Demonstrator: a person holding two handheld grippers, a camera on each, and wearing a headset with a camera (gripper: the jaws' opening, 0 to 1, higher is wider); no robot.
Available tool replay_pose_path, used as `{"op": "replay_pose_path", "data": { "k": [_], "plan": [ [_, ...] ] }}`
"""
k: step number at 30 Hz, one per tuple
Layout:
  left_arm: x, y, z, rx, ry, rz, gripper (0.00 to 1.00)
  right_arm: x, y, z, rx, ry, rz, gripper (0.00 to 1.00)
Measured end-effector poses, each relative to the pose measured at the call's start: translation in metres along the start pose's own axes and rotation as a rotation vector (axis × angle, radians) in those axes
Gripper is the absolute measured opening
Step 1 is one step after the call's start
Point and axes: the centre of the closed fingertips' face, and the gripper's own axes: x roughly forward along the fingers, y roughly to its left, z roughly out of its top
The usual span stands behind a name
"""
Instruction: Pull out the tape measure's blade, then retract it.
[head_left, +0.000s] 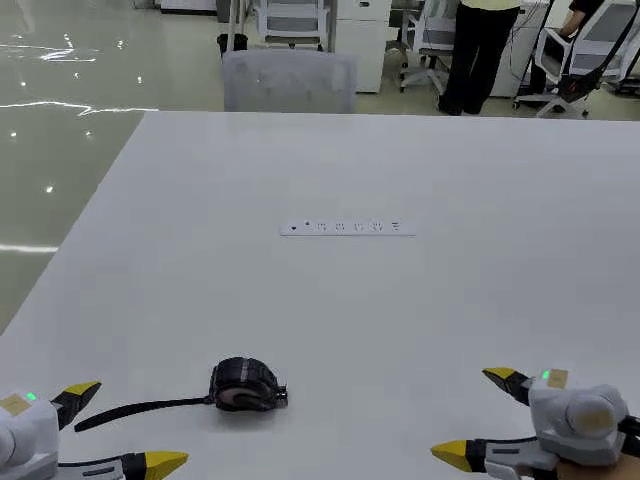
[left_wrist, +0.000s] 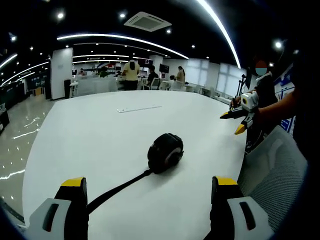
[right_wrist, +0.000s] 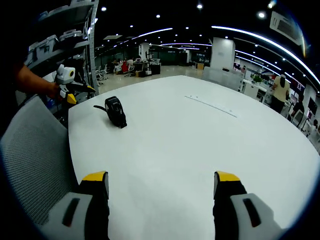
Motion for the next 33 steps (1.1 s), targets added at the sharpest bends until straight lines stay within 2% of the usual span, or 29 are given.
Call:
{"op": "replay_pose_path", "data": {
  "k": [2,6,10,13,20,23,29,33],
  "plan": [
    [-0.003,0.0,-0.005,-0.01,0.025,0.006,1.0,-0.007,-0.002,-0.005,0.003,0.004,-0.012,0.89],
    [-0.008,-0.005,-0.01,-0.03,0.039,-0.003,1.0,-0.025,-0.006,-0.013,0.031,-0.006,-0.04,0.91],
    [-0.011,-0.012,-0.004,-0.02,0.03,-0.012,1.0,-0.042,-0.006,-0.02,0.037,-0.003,-0.059,0.93],
    [-0.013,-0.013,0.002,-0.013,0.014,-0.017,1.0,-0.05,-0.005,-0.02,0.036,-0.005,-0.066,0.93],
    [-0.017,-0.013,0.002,0.008,0.03,-0.016,1.0,-0.051,-0.003,-0.025,0.018,0.005,-0.058,0.94],
    [-0.018,-0.014,0.003,0.013,0.022,-0.014,1.0,-0.051,-0.002,-0.023,0.018,0.0,-0.057,0.94],
    [-0.018,-0.012,0.002,-0.015,0.013,-0.013,1.0,-0.049,0.006,-0.022,-0.003,0.007,-0.042,0.93],
    [-0.018,-0.012,0.001,0.009,0.024,-0.021,1.0,-0.046,0.009,-0.023,-0.01,0.011,-0.038,0.93]
  ]
}}
